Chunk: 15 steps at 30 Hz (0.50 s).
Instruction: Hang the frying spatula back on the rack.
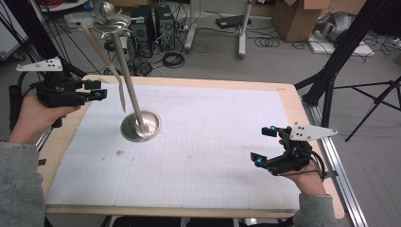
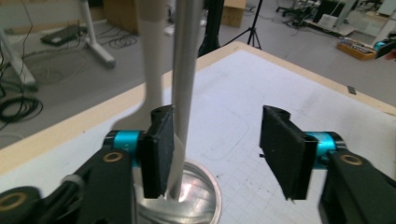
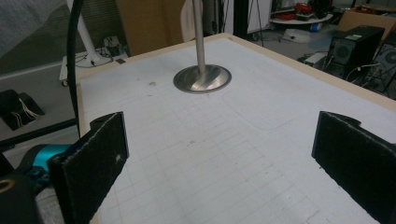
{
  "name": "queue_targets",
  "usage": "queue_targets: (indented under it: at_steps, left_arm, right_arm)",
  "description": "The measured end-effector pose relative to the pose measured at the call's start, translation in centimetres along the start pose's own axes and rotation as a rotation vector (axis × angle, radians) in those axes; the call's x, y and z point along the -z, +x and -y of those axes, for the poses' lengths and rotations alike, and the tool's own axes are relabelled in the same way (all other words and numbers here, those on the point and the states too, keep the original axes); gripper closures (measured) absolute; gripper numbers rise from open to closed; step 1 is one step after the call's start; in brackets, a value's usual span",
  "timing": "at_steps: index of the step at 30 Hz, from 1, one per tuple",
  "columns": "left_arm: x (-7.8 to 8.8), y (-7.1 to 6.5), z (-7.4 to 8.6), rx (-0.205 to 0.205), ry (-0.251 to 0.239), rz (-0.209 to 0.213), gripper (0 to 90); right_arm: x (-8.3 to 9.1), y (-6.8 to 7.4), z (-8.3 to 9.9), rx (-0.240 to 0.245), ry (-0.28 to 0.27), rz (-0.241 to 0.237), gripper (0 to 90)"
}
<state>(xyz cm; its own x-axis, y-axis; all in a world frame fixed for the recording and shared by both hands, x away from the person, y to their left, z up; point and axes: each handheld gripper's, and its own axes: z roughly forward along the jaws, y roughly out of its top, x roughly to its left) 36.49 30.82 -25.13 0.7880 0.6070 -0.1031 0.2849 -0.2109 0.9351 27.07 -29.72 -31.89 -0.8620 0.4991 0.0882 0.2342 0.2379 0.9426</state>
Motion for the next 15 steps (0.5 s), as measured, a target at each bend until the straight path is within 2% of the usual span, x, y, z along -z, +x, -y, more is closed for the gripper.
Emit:
queue_targets:
  at_steps: [3,6,8,11,15]
  left_arm:
    - [0.0,-0.6,0.5,-0.048,-0.021,0.011,32.9]
    - [0.0,-0.9,1.0,-0.046,-0.026,0.002,22.7]
    - [0.0,-1.0,1.2,-0.049,-0.032,0.001,21.2]
    - [-0.1,-1.2,1.4,-0.071,-0.054,-0.024,15.1]
    - [0.0,-1.8,1.8,-0.073,-0.079,-0.019,15.0]
  right_arm:
    - [0.0,0.0,0.0,0.000,0.003,-0.002,2.5]
    - [-0.1,0.1,0.0,0.001,0.002,-0.003,2.5]
    - [-0.1,0.1,0.0,0.005,0.001,-0.004,2.5]
    - [-0.1,0.2,-0.1,0.002,0.002,-0.007,2.5]
    - [-0.1,0.0,0.0,0.001,0.001,-0.008,2.5]
